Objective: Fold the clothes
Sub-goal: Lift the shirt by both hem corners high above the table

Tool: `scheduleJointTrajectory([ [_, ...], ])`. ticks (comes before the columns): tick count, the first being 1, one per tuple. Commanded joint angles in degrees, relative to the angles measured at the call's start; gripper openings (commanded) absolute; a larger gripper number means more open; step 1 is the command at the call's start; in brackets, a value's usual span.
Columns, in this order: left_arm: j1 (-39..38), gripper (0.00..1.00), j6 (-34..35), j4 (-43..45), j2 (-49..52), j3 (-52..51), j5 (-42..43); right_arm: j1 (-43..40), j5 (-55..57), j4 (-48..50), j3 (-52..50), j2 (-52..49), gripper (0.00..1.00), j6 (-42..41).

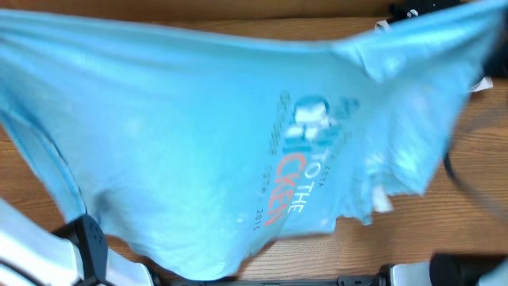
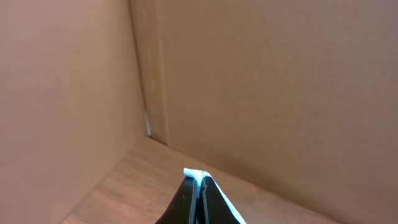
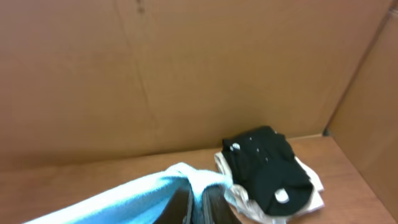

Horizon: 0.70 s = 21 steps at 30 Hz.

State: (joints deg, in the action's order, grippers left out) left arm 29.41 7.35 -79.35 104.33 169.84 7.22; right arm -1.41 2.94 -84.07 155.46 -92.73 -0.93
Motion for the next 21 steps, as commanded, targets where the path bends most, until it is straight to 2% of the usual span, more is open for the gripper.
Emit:
scheduleJointTrajectory([
  [1,0.57,0.04,1.95,3.54,5.01,-0.72,3.02,-0.26,1.31,4.83,-0.24,-6.23,0.04,1.60],
  [7,-0.66,0.04,4.79,13.00,13.16,-0.72,6.84,-0.26,1.33,20.98,-0.24,-14.86,0.04,2.91],
  [12,-2.12,0.04,5.53,20.41,16.02,-0.72,7.74,-0.28,1.53,32.83,-0.20,-16.04,0.04,2.93],
  [21,-2.40,0.04,5.29,28.81,15.91,-0.50,7.23,-1.11,1.55,39.93,-0.09,-15.72,0.04,3.98],
])
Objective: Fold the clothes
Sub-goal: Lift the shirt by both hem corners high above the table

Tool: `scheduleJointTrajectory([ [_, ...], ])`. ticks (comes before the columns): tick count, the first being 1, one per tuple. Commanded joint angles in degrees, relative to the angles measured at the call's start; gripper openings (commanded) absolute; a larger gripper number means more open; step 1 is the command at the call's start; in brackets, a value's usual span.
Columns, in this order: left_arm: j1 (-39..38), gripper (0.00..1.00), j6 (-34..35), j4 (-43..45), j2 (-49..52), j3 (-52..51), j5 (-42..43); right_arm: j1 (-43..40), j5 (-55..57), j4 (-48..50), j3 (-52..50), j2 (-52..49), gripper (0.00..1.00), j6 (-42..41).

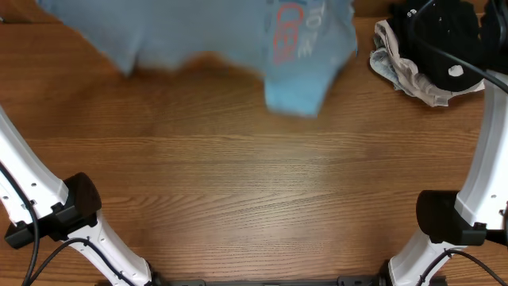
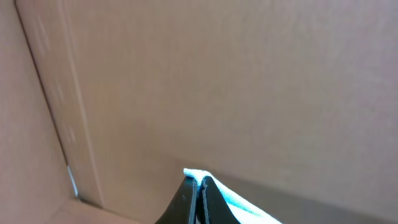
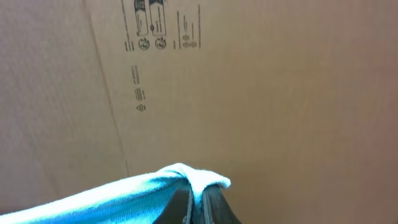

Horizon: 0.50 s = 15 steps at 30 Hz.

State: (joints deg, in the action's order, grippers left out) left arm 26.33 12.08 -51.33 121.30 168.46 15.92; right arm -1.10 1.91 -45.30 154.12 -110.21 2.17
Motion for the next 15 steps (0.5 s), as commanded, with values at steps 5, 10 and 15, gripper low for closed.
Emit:
scheduleJointTrajectory([
  [5,0.66,0.03,-2.43,-2.16,-0.94,0.24,-1.49,-2.84,1.40,0.76,0.68,1.66,0.04,0.81],
  [10,0.63,0.04,-7.02,-11.80,-0.22,-1.97,-6.97,-2.82,-3.56,-5.05,-2.16,-1.29,0.04,0.85],
  [15,0.74,0.04,-8.28,-18.67,1.70,-6.71,-7.58,-2.82,-6.54,-7.58,-5.84,-5.86,0.04,0.63],
])
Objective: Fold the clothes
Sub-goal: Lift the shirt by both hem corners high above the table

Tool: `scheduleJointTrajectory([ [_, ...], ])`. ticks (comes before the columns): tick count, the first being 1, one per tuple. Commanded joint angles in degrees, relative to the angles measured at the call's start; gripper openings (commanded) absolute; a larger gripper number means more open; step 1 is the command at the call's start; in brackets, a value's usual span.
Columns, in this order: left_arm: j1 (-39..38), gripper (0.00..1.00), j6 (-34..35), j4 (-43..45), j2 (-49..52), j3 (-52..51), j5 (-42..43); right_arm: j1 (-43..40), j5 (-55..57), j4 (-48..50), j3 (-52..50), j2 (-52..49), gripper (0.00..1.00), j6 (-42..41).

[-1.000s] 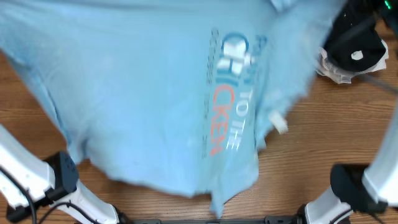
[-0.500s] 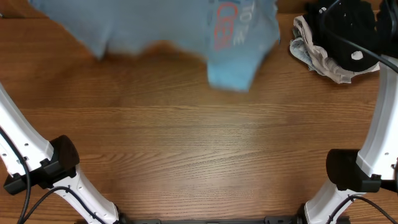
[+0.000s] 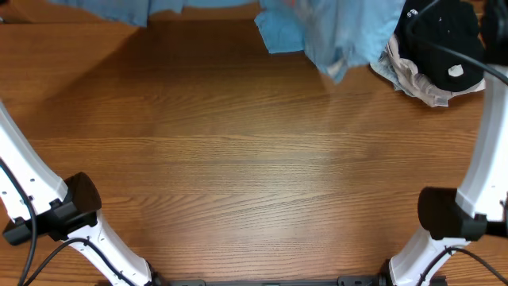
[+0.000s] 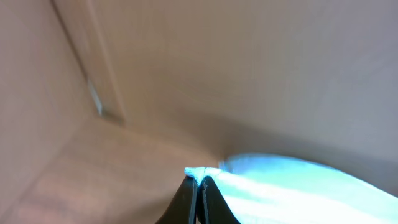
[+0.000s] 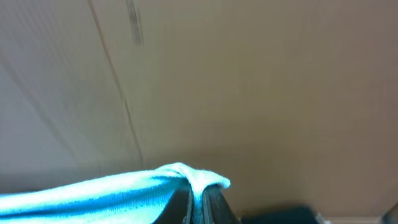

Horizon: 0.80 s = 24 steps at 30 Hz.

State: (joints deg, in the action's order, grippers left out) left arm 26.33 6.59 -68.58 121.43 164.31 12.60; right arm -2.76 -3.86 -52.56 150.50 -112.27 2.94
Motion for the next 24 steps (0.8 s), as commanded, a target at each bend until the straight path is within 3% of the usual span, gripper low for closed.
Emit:
scheduleJointTrajectory([
  [1,0.76,0.04,-2.78,-2.16,1.81,-3.45,-4.20,-1.16,-1.16,-0.59,-2.54,-4.57,0.04,-0.13],
  [13,0.74,0.04,-3.17,-6.51,0.52,-5.14,-3.56,-1.18,-1.38,-4.44,-2.62,-3.78,0.04,0.13],
  [24,0.74,0.04,-3.19,-5.25,-11.61,-5.03,-3.63,-1.18,1.73,-8.83,-2.62,13.79,0.04,0.13],
])
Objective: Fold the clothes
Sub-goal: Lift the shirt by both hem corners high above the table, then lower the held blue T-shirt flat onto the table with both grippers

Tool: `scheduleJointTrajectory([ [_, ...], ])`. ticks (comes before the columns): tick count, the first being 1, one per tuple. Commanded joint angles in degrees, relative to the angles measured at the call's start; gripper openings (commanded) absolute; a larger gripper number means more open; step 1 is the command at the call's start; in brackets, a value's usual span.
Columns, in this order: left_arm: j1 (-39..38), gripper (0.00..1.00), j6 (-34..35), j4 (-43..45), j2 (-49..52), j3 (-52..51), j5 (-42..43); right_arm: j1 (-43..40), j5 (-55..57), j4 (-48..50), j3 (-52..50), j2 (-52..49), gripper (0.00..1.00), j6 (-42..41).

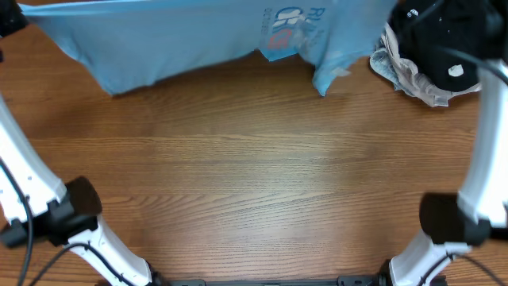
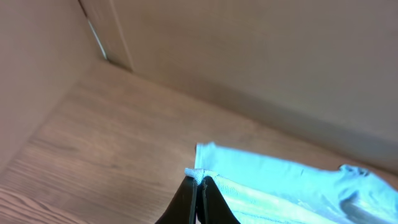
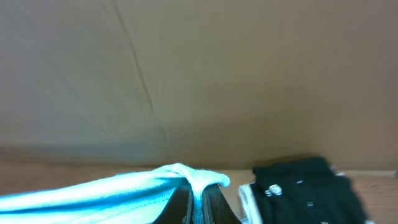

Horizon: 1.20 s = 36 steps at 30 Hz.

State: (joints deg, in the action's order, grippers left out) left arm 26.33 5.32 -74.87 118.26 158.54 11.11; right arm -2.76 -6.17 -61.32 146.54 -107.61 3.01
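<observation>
A light blue T-shirt [image 1: 190, 40] with a printed logo hangs stretched along the table's far edge, its lower hem draping onto the wood. My left gripper [image 2: 198, 178] is shut on one corner of the shirt [image 2: 280, 180], at the far left. My right gripper [image 3: 196, 186] is shut on a bunched fold of the shirt [image 3: 124, 186], at the far right. In the overhead view both grippers are cut off by the top edge.
A pile of black and white clothes [image 1: 432, 48] lies at the far right of the wooden table [image 1: 254, 175], also seen as a black garment [image 3: 305, 186] beside my right gripper. Cardboard walls [image 2: 249, 56] close in the back and the left side.
The shirt has come down and spread wider along the far edge; more of it and its logo now shows on the table. Both grippers still hold it.
The shirt first filled the overhead view, held up spread by both grippers. Then it was at the far edge, mostly out of frame, a flap hanging. Now it is stretched lower along the far edge, its hem on the wood.
</observation>
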Motion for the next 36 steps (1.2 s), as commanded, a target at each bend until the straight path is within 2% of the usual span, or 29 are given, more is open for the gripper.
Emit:
scheduleJointTrajectory([
  [1,0.74,0.04,-1.92,1.18,-9.94,0.74,-2.19,-1.18,4.33,-0.63,1.33,10.84,0.04,0.09],
  [9,0.74,0.04,-1.95,1.46,-21.66,0.74,-7.26,-1.18,9.79,-4.09,1.31,22.58,0.04,1.64],
  [16,0.74,0.04,-1.92,3.76,-23.87,0.72,-13.11,-1.18,11.32,-5.16,1.31,25.24,0.04,3.10],
  [22,0.74,0.04,-1.11,4.90,-19.96,0.72,-12.98,-1.18,11.23,-2.64,1.27,21.59,0.04,3.54],
  [27,0.74,0.04,-0.57,7.50,-12.00,0.72,-12.76,-1.18,8.76,3.06,1.27,12.37,0.04,4.59],
  [36,-0.15,0.04,3.96,22.47,-4.46,0.72,-9.81,-1.07,5.03,21.29,1.27,1.90,0.04,2.51],
])
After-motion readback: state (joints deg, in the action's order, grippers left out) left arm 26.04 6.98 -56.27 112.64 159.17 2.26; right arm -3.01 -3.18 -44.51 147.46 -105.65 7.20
